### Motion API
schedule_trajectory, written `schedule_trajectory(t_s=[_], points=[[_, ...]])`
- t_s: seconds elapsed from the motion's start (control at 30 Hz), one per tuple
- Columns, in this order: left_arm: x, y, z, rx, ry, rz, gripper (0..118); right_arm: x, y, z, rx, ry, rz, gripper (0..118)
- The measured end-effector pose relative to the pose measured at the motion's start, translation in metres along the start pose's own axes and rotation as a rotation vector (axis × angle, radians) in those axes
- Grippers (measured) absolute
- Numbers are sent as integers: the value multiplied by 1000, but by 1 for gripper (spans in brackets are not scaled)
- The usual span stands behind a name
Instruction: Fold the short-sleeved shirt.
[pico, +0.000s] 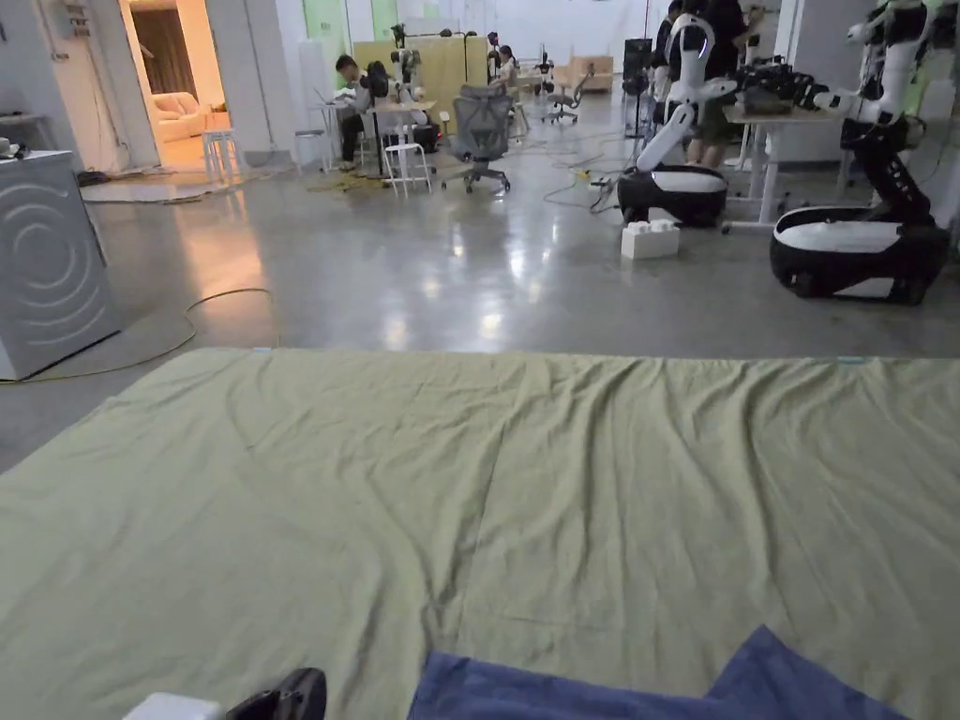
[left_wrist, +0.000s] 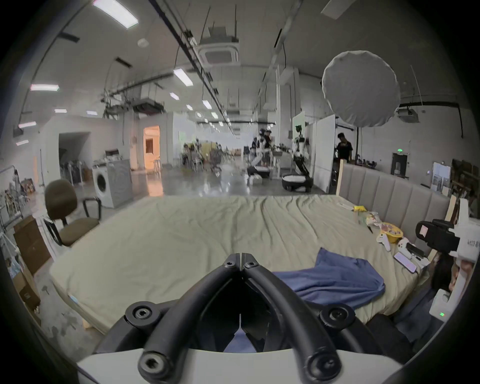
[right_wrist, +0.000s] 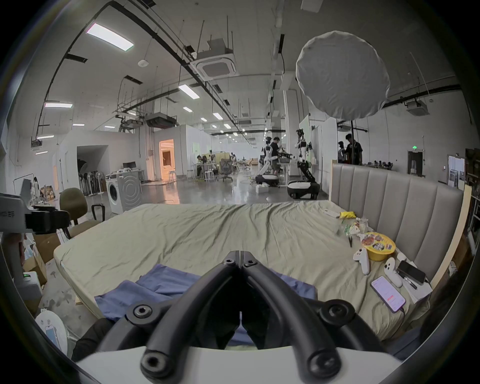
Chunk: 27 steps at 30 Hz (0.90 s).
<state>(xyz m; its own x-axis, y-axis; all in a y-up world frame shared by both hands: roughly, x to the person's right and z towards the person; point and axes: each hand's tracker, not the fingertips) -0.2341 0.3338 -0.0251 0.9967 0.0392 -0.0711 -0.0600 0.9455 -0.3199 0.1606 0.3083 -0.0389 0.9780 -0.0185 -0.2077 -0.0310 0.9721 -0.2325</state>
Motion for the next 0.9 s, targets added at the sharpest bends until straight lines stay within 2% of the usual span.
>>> schedule_trajectory(t_s=[0.1, 0.17, 0.23, 0.27, 0.37, 0.47, 0.57, 0.67, 0.73, 0.77, 0.8, 0.83, 0.9], points=[[-3, -11, -60, -108, -62, 5, 2, 4, -10, -6, -12, -16, 23, 0], [-7, -20, -109, -168, -93, 31, 24, 9, -18, -11, -41, -24, 14, 0], [-12, -28, -163, -274, -128, 69, 56, 17, -25, -15, -74, -26, -5, 0], [-14, -36, -196, -325, -165, 101, 64, 22, -29, -17, -102, -24, -15, 0], [-19, -58, -273, -449, -142, 125, 64, 34, -42, -22, -162, -61, -33, 0], [-23, -82, -327, -555, -74, 65, 65, 47, -54, -23, -216, -92, -66, 0], [-23, -98, -350, -569, -31, 21, 65, 59, -64, -20, -249, -126, -80, 0], [-18, -108, -356, -614, -57, 29, 63, 67, -70, -18, -288, -167, -81, 0], [-8, -111, -355, -615, -31, -48, 62, 72, -74, -20, -311, -177, -90, 0], [-3, -111, -356, -616, -29, -86, 59, 75, -78, -21, -318, -183, -91, 0], [1, -110, -358, -625, -11, -121, 51, 77, -80, -22, -324, -189, -91, 0], [6, -110, -359, -634, -5, -163, 37, 78, -80, -23, -329, -191, -93, 0], [15, -110, -362, -655, -10, -239, 22, 82, -79, -29, -335, -189, -107, 0]])
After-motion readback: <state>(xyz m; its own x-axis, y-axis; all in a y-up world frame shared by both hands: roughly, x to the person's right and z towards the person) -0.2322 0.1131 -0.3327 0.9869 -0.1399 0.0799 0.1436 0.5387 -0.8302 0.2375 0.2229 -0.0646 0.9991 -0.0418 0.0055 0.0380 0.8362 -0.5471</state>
